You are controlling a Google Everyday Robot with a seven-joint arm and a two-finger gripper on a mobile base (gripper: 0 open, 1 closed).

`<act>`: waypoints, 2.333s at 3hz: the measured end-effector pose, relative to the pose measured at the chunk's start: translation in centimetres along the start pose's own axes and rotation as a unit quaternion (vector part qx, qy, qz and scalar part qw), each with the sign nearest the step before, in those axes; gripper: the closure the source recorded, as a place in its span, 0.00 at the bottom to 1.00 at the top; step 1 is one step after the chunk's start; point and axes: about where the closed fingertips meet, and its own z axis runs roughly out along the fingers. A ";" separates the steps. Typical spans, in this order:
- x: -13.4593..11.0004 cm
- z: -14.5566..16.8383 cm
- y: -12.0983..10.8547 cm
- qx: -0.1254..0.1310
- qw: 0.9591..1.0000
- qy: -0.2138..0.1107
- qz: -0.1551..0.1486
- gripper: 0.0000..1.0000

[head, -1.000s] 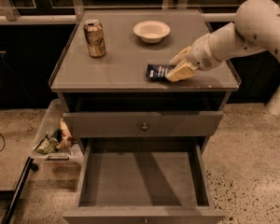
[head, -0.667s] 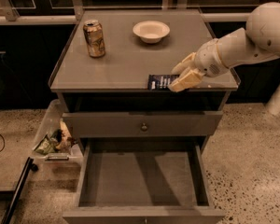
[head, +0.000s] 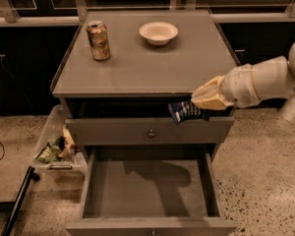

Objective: Place rxbar blueberry into middle drawer

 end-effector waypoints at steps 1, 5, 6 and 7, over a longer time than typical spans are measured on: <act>4.4 -0.2 4.9 0.016 0.999 -0.004 0.040 1.00; 15.1 12.0 9.9 -0.012 0.994 0.027 0.106 1.00; 20.4 17.1 9.6 -0.015 0.993 0.029 0.116 1.00; 20.5 17.2 9.6 -0.015 0.993 0.029 0.116 1.00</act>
Offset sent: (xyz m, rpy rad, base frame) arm -0.0303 -0.0069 -0.0217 0.0316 0.0045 -0.0445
